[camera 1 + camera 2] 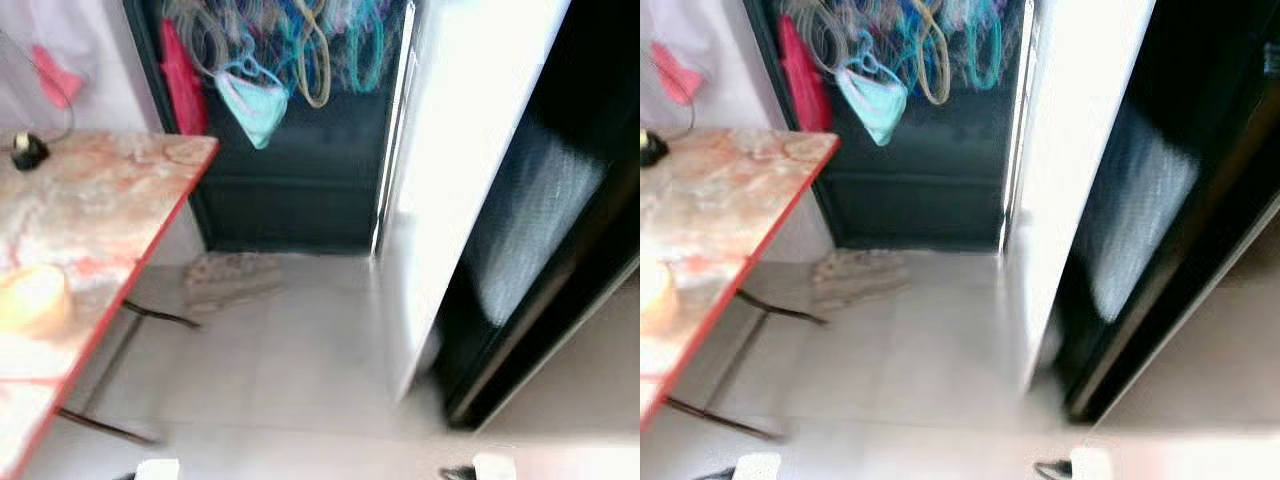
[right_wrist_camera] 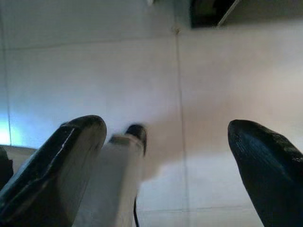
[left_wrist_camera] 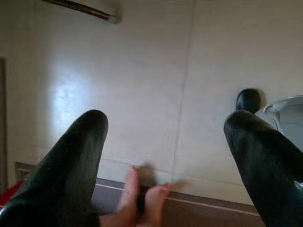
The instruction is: Restocking fridge
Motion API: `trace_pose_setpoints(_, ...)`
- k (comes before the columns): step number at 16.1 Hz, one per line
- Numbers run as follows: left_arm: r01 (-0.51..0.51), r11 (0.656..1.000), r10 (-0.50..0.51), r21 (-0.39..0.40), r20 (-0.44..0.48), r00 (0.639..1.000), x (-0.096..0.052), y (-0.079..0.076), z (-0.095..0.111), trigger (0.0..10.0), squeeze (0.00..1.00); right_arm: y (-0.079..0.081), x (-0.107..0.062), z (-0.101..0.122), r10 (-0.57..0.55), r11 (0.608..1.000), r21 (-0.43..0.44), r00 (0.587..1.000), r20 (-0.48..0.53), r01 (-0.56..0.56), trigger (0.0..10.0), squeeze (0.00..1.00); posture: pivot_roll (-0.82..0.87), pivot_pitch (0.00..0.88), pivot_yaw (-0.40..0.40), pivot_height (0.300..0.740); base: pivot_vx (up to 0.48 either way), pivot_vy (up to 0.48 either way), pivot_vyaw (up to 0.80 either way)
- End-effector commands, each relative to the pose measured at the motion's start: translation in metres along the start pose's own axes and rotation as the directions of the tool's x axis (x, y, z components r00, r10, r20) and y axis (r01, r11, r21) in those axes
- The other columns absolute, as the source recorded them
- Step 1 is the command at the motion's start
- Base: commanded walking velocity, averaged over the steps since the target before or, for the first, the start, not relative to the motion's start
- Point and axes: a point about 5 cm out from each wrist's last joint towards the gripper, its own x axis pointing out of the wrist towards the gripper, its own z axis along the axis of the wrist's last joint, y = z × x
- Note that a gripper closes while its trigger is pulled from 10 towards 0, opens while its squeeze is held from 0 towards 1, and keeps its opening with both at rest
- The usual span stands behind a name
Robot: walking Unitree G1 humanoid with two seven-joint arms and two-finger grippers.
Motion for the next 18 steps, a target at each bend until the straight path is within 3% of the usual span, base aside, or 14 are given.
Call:
trace_pose_setpoints(1,-0.016,1.0,0.016,0.014,-0.007,1.0,-0.001,0.01,-0.002,10.0,0.0,0.003,0.0,0.0,0.006,1.0,0.008,1.0,0.004,-0.006,10.0,0.0,0.05,0.0,0.037,0.74,0.0,0.0,0.0)
trace_pose_setpoints(3,-0.003,1.0,0.004,0.006,-0.025,1.0,-0.002,0.009,-0.009,10.0,0.0,0.001,-0.001,-0.005,0.004,1.0,-0.01,1.0,-0.007,-0.004,10.0,0.0,0.04,0.0,0.032,0.74,0.0,0.0,0.0)
trace_pose_setpoints(8,-0.012,0.998,0.009,-0.055,-0.056,0.998,-0.003,0.007,-0.018,10.0,0.0,-0.007,-0.002,-0.007,-0.003,0.998,-0.064,1.0,-0.021,0.002,10.0,0.0,0.01,0.0,0.007,0.74,0.0,0.0,0.8)
trace_pose_setpoints(12,-0.038,0.993,0.034,-0.108,-0.04,0.999,-0.003,0.008,-0.015,10.0,0.0,-0.01,-0.002,-0.006,-0.002,0.996,-0.084,1.0,-0.021,0.0,10.0,0.0,0.02,0.0,-0.007,0.74,0.0,0.0,0.8)
trace_pose_setpoints(18,-0.051,0.991,0.05,-0.126,-0.013,0.999,-0.003,0.008,-0.012,10.0,0.0,-0.011,-0.003,-0.006,0.004,0.996,-0.09,1.0,-0.024,-0.006,10.0,0.0,0.03,0.0,-0.015,0.74,0.0,0.0,0.8)
